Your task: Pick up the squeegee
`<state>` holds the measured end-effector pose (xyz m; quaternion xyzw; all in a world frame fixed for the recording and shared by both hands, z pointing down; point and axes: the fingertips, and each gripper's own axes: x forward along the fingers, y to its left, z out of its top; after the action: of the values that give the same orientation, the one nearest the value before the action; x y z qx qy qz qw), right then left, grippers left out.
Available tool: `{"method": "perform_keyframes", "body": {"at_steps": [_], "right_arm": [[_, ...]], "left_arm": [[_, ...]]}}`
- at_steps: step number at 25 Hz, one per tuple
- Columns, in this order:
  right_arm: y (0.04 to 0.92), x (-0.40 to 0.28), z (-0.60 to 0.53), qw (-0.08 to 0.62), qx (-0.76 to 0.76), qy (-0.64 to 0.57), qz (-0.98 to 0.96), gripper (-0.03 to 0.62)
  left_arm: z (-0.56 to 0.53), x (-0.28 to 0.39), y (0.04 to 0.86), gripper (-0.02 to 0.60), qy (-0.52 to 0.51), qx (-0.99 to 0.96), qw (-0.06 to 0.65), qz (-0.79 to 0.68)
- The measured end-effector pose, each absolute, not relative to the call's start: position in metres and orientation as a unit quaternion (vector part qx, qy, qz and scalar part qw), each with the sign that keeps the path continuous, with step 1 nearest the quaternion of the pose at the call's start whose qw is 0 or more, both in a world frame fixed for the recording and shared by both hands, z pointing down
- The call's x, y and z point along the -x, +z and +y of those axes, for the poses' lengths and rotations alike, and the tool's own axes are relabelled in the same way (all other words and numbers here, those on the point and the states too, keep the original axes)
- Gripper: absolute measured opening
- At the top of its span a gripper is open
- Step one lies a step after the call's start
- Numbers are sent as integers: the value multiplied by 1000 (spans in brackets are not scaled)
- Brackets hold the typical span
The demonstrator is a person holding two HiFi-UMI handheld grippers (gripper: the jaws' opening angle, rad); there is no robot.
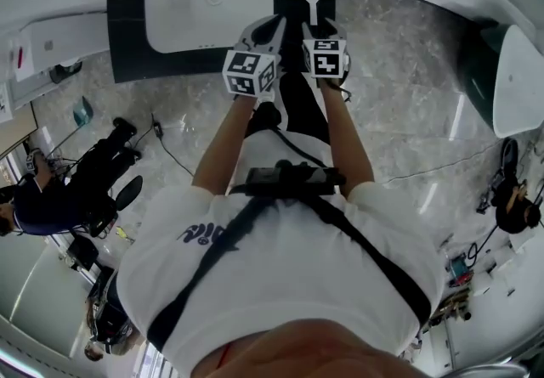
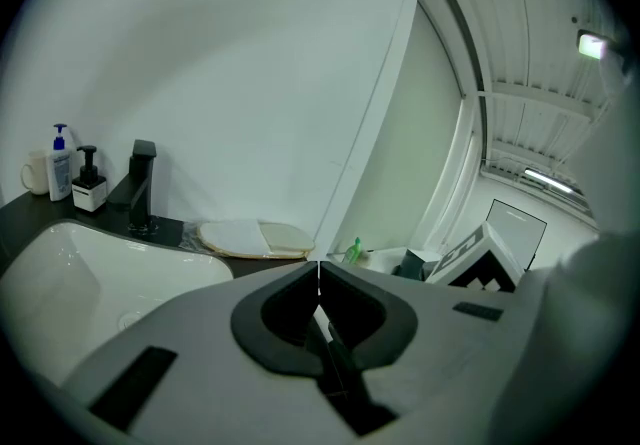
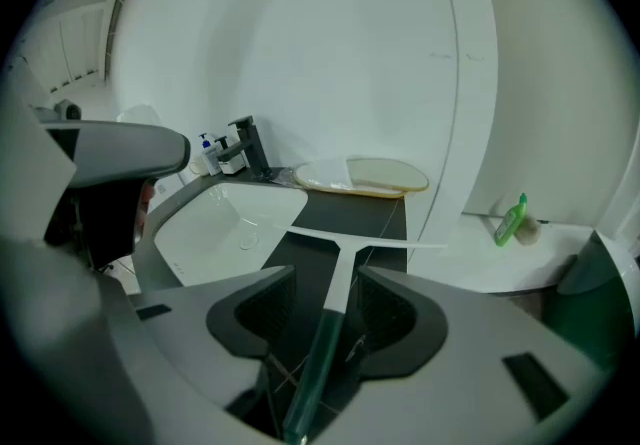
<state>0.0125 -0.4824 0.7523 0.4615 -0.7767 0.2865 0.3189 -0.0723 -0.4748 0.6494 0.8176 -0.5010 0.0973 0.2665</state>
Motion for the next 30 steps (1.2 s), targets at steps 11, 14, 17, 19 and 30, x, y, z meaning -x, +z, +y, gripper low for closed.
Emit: {"method": "perform_keyframes", "body": {"at_steps": [11, 14, 17, 19, 30], "right_arm": [[797, -12, -511, 332, -485, 315, -745, 170], [803, -12, -509, 337, -491, 317, -738, 169], [815, -14, -504, 353, -501, 318, -723, 163], [821, -15, -502, 358, -508, 321, -715, 135], [762, -13, -508, 309, -533, 295, -731, 94]], "left_arm": [[-488, 79, 678, 12, 106, -802, 286, -513], [-486, 79, 681, 11, 109, -799, 291, -514], [-483, 79, 684, 12, 109, -798, 296, -514], [-481, 80, 682, 11, 107, -797, 298, -513], [-483, 103, 641, 11, 81, -805, 277, -519]]}}
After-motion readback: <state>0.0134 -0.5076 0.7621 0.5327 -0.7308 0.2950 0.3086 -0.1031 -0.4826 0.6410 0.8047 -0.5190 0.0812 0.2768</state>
